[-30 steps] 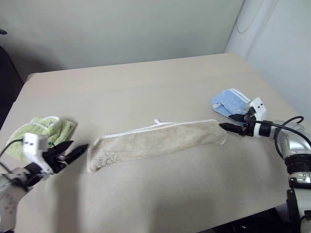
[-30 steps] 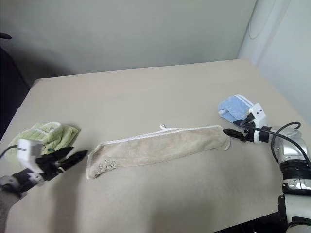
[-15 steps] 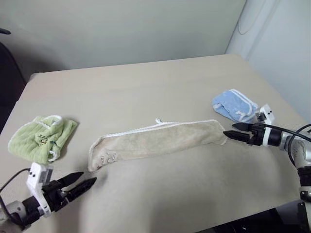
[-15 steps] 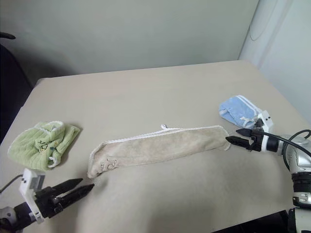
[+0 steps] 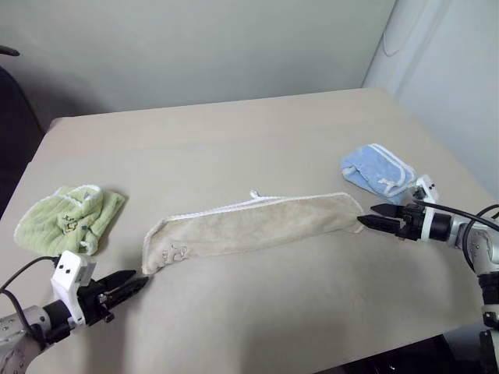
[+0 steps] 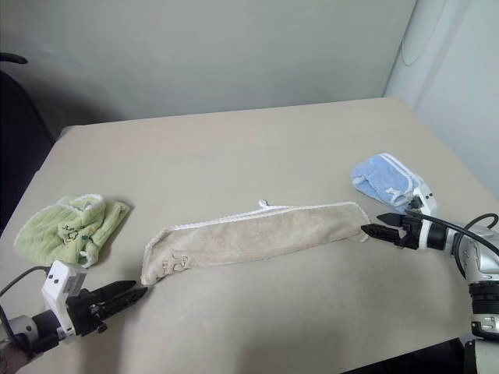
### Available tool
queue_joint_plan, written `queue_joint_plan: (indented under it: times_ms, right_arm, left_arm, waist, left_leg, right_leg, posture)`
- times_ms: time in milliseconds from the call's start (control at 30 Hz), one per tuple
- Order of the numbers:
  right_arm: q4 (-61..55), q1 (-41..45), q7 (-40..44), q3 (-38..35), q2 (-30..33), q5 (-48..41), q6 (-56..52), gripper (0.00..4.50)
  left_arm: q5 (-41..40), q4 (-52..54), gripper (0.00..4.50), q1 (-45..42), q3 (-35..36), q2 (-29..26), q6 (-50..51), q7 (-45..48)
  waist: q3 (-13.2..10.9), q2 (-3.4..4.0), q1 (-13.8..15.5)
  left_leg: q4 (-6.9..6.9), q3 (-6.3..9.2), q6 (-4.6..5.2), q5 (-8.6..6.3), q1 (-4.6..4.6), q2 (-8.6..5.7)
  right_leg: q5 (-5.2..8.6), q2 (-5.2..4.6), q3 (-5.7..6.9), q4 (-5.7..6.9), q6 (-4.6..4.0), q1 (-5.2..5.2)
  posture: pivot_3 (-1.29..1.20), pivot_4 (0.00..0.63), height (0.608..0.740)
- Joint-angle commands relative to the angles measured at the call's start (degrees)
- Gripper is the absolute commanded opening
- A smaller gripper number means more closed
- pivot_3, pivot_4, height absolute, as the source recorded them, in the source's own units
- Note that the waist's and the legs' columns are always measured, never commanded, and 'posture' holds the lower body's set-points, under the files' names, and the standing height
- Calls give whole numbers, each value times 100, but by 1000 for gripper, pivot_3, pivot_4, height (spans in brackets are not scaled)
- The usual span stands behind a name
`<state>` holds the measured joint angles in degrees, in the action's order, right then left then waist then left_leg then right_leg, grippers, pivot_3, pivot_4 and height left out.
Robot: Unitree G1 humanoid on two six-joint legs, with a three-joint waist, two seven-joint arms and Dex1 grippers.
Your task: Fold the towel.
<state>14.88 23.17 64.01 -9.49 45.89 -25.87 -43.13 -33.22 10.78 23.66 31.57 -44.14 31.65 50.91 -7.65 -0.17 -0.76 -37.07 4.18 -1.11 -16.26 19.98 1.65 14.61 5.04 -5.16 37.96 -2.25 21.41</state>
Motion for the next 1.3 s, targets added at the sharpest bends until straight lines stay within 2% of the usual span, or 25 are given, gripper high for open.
queue_joint_plan:
  times_ms: [33, 367, 500, 767, 900, 967, 1100, 1300]
  right_arm:
    - [-324, -43, -53, -270, 111, -237, -131, 4500]
    - [-747, -111, -329, -836, 88, -1090, -1329, 4500]
    - [-880, -128, -868, -1314, -83, -1600, -2253, 4500]
    - [-1258, -290, -1902, -2146, -522, -2298, -3699, 4500]
    - [-1531, -222, -2303, -2669, -745, -2791, -4753, 4500]
    - [-1634, -347, -2521, -2720, -792, -3192, -4913, 4500]
    - [-1618, -428, -3480, -2594, -1075, -3964, -4937, 4500]
    - [-1154, -192, -5151, -2528, -1520, -4621, -4937, 4500]
  left_arm:
    - [177, -190, 812, -53, 204, -77, -56, -168]
    - [-807, 531, 812, 134, 765, 179, 298, 104]
    - [-1208, 1040, 812, 103, 918, 373, 399, -87]
    - [-1476, 1610, 812, 2, 655, 555, 527, -425]
    - [-1495, 1765, 812, 36, 415, 681, 532, -527]
    - [-1495, 1778, 812, 49, 326, 723, 523, -555]
    - [-1517, 1856, 812, -1, 162, 791, 523, -659]
    - [-1586, 1932, 812, -79, -3, 792, 516, -767]
  waist:
    - [0, 0, -1]
    - [0, -5, -2]
    - [0, -7, 1]
    - [2, -12, 5]
    - [1, -14, 1]
    - [1, -15, 1]
    - [2, -18, -1]
    - [3, -21, -3]
  left_leg:
    - [0, 0, -1, 0, 0, 0]
    - [-1, -3, -11, 4, 7, -1]
    - [-1, -4, -35, 17, 7, -3]
    - [-1, -4, -27, 13, 2, -3]
    - [-2, -5, -18, 8, 1, -3]
    - [-2, -5, -18, 8, 1, -3]
    - [-2, -3, -5, 1, -3, -3]
    - [-3, -4, 17, -19, -14, -4]
  right_leg:
    - [1, 0, 0, 0, -1, 0]
    - [14, 4, -8, -4, 12, 0]
    - [24, 5, -14, -3, 25, -1]
    - [35, 8, -20, 0, 45, -3]
    - [37, 13, -27, -1, 48, -3]
    - [46, 16, -33, -1, 62, -2]
    - [53, 39, -66, 1, 79, -2]
    - [46, 59, -113, 5, 89, 4]
  posture:
    - [0, 150, 740]
    - [0, 150, 740]
    - [0, 150, 740]
    - [0, 150, 740]
    - [0, 150, 740]
    - [0, 150, 740]
    - [0, 150, 740]
    - [0, 150, 740]
